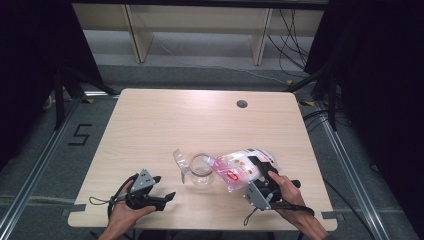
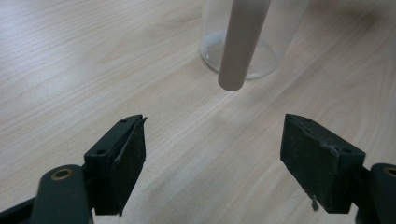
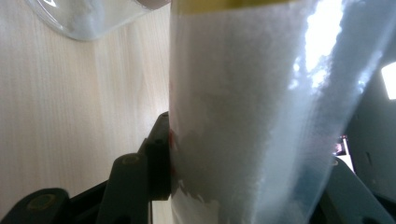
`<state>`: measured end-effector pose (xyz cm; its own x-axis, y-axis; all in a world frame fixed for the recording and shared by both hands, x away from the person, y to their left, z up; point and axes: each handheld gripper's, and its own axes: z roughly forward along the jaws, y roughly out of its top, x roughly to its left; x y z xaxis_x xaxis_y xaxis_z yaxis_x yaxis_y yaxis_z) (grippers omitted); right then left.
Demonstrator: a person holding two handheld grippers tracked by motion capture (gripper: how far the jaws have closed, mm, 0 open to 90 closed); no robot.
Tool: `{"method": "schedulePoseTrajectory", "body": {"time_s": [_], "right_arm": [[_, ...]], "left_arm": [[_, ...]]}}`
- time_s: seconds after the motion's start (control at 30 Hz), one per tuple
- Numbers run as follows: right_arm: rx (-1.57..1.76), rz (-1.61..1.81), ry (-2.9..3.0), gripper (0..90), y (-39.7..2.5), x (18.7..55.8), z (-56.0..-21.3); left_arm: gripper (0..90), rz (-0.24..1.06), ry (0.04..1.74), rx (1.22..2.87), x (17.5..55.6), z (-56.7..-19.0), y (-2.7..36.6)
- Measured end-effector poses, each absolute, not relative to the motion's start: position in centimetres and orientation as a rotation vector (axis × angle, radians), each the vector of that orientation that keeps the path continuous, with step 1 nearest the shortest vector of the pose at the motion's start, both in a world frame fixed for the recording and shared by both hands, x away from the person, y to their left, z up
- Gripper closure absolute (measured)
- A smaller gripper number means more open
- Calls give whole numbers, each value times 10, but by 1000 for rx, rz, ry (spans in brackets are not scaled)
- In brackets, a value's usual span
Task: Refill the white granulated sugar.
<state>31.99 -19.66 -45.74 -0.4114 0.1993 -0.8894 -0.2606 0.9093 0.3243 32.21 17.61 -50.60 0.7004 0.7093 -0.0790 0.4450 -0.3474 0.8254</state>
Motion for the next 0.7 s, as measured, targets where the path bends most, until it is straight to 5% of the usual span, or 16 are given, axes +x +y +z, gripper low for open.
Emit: {"method": "schedulePoseTrajectory", "body": {"time_s": [0.7], "right_arm": [[-185,378,1846,533,-197,322,-455]], "left_arm": [[221,363,887,2002,322,-506,176]]}}
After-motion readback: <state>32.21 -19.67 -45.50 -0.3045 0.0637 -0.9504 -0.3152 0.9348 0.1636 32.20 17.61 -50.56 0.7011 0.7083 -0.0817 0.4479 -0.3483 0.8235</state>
